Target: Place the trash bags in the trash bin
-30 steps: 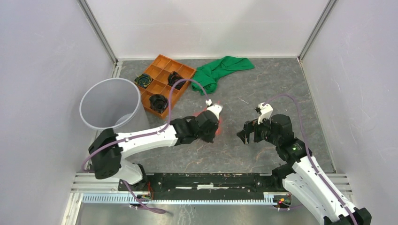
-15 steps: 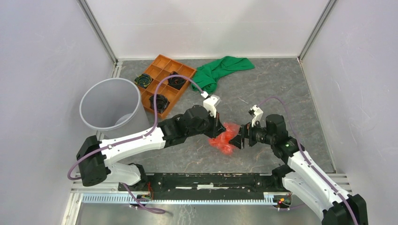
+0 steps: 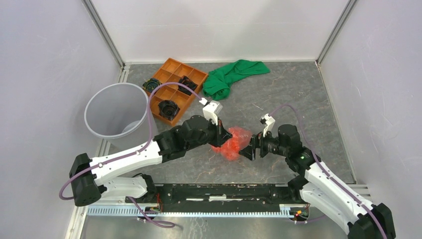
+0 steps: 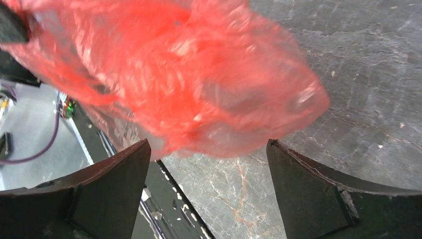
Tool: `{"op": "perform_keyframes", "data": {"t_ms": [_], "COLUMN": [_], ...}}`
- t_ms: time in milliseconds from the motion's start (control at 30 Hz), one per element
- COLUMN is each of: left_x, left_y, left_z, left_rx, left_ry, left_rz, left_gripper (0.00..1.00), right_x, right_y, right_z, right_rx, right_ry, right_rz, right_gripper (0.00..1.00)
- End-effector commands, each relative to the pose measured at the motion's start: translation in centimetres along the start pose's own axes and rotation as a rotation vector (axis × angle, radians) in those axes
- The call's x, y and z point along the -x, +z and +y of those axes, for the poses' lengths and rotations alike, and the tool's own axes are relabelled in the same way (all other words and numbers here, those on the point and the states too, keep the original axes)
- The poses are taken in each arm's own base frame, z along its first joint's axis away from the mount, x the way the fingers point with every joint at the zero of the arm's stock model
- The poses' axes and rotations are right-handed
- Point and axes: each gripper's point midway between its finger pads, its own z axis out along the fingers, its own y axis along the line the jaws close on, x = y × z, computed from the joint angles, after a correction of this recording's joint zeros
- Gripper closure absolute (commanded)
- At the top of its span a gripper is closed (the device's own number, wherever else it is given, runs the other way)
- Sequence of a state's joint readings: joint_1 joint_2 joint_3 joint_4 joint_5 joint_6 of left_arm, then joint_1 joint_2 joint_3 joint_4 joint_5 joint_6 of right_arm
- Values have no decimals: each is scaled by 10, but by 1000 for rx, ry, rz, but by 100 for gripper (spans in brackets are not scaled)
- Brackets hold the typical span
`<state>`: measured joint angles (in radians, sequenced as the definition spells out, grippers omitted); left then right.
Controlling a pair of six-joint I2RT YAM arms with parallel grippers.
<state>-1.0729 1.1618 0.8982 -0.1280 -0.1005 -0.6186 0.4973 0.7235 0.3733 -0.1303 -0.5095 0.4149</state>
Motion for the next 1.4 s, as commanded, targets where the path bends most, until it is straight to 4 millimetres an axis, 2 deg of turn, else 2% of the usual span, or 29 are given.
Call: {"op": "perform_keyframes", "data": {"t_ms": [0,133,233,400,533,600,733,867,933,1000,1167,1267,1367], "left_x": [25,28,29,32,33,32,35,39,40,39,36,34,32], "left_y": [-6,-7,-8,-10,-12,-15,-23,-32,-35,-37,-35,-34,-33], "left_z": [-6,-3,3,5,3,4,6,9,9,6,-5,-12,-17], "left_rx": [5,20,45,58,48,52,58,68,65,53,-4,-44,-73], "left_ry": [-52,-46,-37,-42,-51,-53,-55,-40,-27,-18,-24,-23,-15], "left_rz": [-80,-96,-102,-106,-104,-102,-113,-132,-133,-123,-100,-86,-71], "left_gripper": [98,98,98,98,98,98,98,98,98,98,98,98,98], "right_x": [18,20,22,39,42,46,50,48,46,44,52,59,61], "right_y": [-1,-5,-1,7,18,21,21,10,1,-5,-5,3,7], "right_z": [9,2,20,67,99,103,80,28,7,-4,3,26,31], "right_rx": [-36,-120,-62,84,159,130,-15,-294,-406,-465,-432,-302,-270], "right_ry": [-142,-218,-252,-334,-414,-453,-452,-387,-349,-310,-289,-368,-444], "right_rz": [-25,24,34,-51,-83,-88,-89,-94,-103,-123,-186,-199,-186], "right_gripper": [6,6,7,11,20,21,20,16,14,14,11,7,6]}}
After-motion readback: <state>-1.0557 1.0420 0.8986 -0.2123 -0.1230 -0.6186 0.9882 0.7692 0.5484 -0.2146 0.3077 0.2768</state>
